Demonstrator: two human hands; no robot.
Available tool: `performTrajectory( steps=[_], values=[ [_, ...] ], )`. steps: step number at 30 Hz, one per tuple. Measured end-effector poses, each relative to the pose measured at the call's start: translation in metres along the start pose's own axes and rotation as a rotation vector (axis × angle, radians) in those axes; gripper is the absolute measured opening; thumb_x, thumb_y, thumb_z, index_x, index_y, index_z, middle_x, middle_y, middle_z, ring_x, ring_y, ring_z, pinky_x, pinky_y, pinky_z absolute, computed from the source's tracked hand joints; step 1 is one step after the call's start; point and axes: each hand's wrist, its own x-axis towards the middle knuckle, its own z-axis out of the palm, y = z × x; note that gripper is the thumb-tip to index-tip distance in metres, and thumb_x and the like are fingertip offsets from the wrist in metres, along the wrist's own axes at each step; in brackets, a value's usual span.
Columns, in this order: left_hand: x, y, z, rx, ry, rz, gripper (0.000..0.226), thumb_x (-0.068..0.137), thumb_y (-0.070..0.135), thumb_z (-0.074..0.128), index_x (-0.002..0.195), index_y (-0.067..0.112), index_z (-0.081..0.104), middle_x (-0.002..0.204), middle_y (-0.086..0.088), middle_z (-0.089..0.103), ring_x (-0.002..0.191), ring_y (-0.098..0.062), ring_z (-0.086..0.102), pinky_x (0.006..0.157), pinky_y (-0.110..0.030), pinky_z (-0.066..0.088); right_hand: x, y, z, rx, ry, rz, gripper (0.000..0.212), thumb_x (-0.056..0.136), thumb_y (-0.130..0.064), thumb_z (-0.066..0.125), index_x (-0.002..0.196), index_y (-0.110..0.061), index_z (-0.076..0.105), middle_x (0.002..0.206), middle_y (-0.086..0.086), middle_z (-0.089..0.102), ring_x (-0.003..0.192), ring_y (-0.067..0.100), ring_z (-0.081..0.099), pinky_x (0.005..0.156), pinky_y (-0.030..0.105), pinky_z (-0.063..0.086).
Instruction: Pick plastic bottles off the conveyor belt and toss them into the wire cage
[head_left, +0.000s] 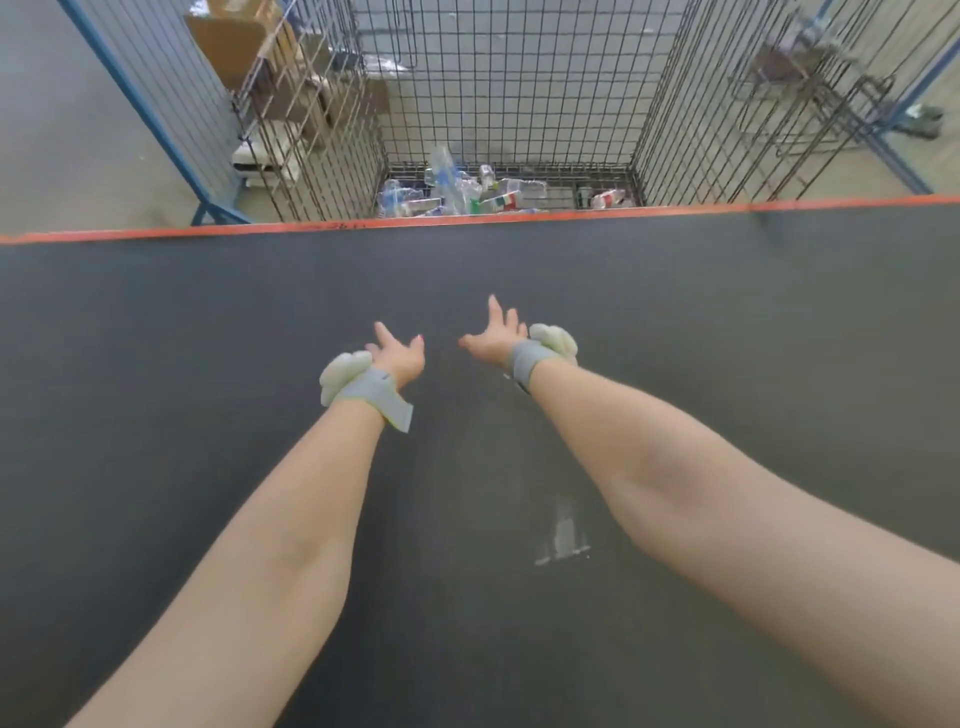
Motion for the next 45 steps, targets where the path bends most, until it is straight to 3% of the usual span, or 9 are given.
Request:
performTrajectory(
  steps=[6,9,13,19,24,27,33,38,45],
  values=[
    [-0.068,-0.092,0.019,0.355,-0.073,0.103,0.074,0.100,0.047,0.033,0.153,0.019,-0.010,0.161,-0.013,-0.006,0.148,-0.035,-0.005,0.121,-0.044,0.001,-0.079,0.044,0.063,-0.192,-0.128,-0.027,0.082,0.096,-0.046,0.049,0.155,-0.030,-0.006,0.162,0.005,-0.013,0.149,0.032,-0.004,0.120,0.044,0.004],
    [-0.105,-0.147,0.025,0.528,-0.086,0.108,0.074,0.099,0.049,0.032,0.153,0.025,-0.011,0.160,-0.011,-0.016,0.147,-0.033,-0.014,0.118,-0.055,0.004,-0.125,0.074,0.101,-0.264,-0.183,-0.055,0.085,0.095,-0.046,0.051,0.155,-0.032,-0.007,0.162,0.002,-0.015,0.149,0.030,-0.008,0.120,0.045,0.004],
    [-0.138,-0.213,0.034,0.638,0.092,0.025,0.073,0.097,0.055,0.028,0.152,0.030,-0.013,0.157,-0.012,-0.024,0.146,-0.032,-0.021,0.109,-0.071,0.005,-0.164,0.115,0.146,-0.307,-0.216,-0.035,0.090,0.090,-0.062,0.047,0.153,-0.037,-0.011,0.161,-0.001,-0.020,0.149,0.029,-0.015,0.118,0.057,0.006],
    [-0.160,-0.280,0.050,0.784,-0.085,-0.006,0.067,0.097,0.059,0.018,0.152,0.033,-0.010,0.160,-0.008,-0.017,0.148,-0.030,-0.011,0.110,-0.070,0.007,-0.199,0.153,0.175,-0.317,-0.161,0.141,0.101,0.082,-0.072,0.049,0.151,-0.037,-0.016,0.156,0.003,-0.033,0.145,0.034,-0.025,0.114,0.063,0.009],
    [-0.183,-0.260,0.059,0.624,-0.127,0.224,0.061,0.100,0.048,0.031,0.154,0.025,0.011,0.161,-0.002,0.005,0.148,-0.022,0.007,0.115,-0.054,0.017,-0.207,0.146,0.159,-0.192,-0.135,0.239,0.094,0.088,-0.063,0.047,0.153,-0.034,-0.014,0.160,0.005,-0.024,0.148,0.034,-0.013,0.119,0.051,0.007],
    [-0.193,-0.255,0.045,0.625,-0.050,0.270,0.061,0.101,0.044,0.034,0.154,0.024,0.011,0.161,0.001,0.006,0.149,-0.019,0.003,0.115,-0.058,0.011,-0.221,0.134,0.167,-0.228,-0.123,0.127,0.094,0.089,-0.059,0.051,0.153,-0.034,-0.013,0.160,0.003,-0.023,0.149,0.032,-0.013,0.118,0.050,0.007],
    [-0.204,-0.290,-0.002,0.678,0.116,0.107,0.070,0.098,0.039,0.039,0.154,0.023,0.001,0.161,-0.005,-0.009,0.148,-0.025,-0.012,0.110,-0.070,0.002,-0.242,0.107,0.194,-0.256,-0.145,-0.023,0.095,0.088,-0.051,0.058,0.153,-0.035,-0.009,0.160,0.001,-0.023,0.149,0.029,-0.014,0.119,0.050,0.007],
    [-0.210,-0.337,-0.033,0.678,0.249,-0.121,0.083,0.092,0.042,0.048,0.153,0.027,-0.006,0.159,-0.009,-0.020,0.145,-0.037,-0.018,0.104,-0.076,0.009,-0.254,0.092,0.214,-0.269,-0.189,-0.058,0.095,0.089,-0.050,0.058,0.153,-0.036,-0.010,0.161,0.002,-0.020,0.149,0.031,-0.010,0.119,0.050,0.006],
    [-0.200,-0.371,-0.055,0.424,0.320,-0.179,0.060,0.102,0.034,0.025,0.154,0.029,-0.005,0.159,-0.002,-0.020,0.147,-0.029,-0.017,0.109,-0.072,0.004,-0.267,0.051,0.248,-0.130,-0.272,-0.194,0.096,0.089,-0.048,0.061,0.154,-0.035,-0.009,0.162,0.003,-0.015,0.150,0.029,-0.003,0.120,0.047,0.010]
  ],
)
